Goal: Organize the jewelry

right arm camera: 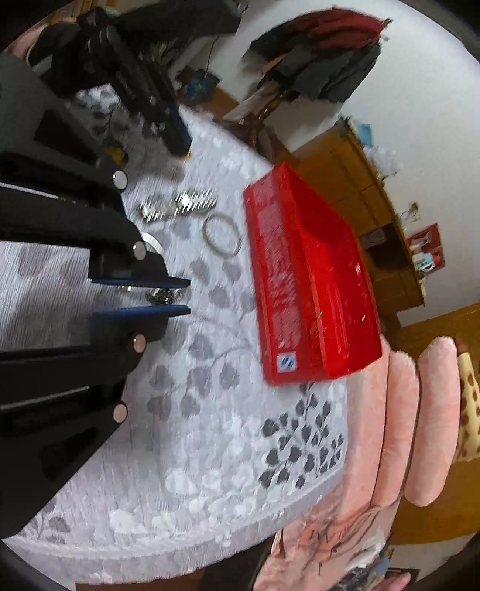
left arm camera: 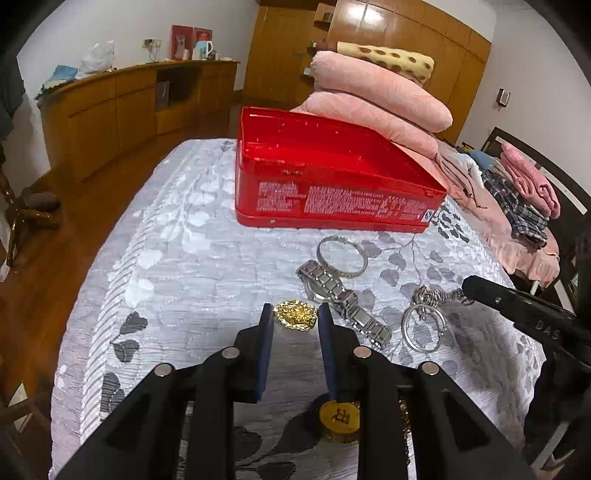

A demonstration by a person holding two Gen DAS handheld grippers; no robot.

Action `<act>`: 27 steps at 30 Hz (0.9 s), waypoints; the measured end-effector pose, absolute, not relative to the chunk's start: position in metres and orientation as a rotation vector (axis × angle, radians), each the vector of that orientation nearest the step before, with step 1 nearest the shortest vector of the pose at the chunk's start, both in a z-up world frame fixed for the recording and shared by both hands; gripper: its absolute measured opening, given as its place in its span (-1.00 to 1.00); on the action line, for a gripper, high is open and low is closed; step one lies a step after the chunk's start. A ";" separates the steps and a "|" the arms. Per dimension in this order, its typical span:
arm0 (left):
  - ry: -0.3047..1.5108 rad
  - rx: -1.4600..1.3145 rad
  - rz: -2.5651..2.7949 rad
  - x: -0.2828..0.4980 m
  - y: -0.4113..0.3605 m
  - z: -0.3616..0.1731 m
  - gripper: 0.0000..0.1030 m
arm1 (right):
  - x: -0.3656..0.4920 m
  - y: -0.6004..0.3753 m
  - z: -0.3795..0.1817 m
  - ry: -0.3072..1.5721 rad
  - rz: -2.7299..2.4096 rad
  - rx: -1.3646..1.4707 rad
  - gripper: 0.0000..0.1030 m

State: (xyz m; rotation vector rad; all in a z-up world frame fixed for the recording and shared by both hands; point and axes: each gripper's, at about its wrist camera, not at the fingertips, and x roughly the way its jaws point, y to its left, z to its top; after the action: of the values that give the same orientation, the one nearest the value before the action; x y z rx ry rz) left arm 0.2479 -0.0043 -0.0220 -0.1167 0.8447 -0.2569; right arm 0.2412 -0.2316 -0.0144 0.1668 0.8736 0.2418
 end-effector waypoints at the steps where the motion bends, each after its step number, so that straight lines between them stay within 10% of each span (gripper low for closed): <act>1: 0.847 -0.117 -0.256 0.247 -0.004 -0.023 -0.53 | 0.243 -0.232 -0.017 0.885 0.235 0.157 -0.76; 3: 0.852 -0.121 -0.256 0.247 -0.004 -0.025 -0.53 | 0.245 -0.233 -0.022 0.906 0.225 0.153 -0.46; 14: 0.855 -0.111 -0.257 0.249 -0.007 -0.029 -0.53 | 0.266 -0.216 -0.042 0.966 0.246 0.105 -0.24; 18: 0.857 -0.105 -0.243 0.253 -0.007 -0.031 -0.53 | 0.263 -0.211 -0.042 0.967 0.290 0.107 -0.66; 27: 0.860 -0.099 -0.228 0.255 -0.006 -0.031 -0.53 | 0.249 -0.221 -0.022 0.898 0.272 0.131 -0.73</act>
State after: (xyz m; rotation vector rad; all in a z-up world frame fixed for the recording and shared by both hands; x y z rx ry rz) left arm 0.2554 -0.0063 -0.0312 -0.0993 0.8597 -0.2277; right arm 0.2491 -0.2212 -0.0225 0.1311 0.8983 0.2718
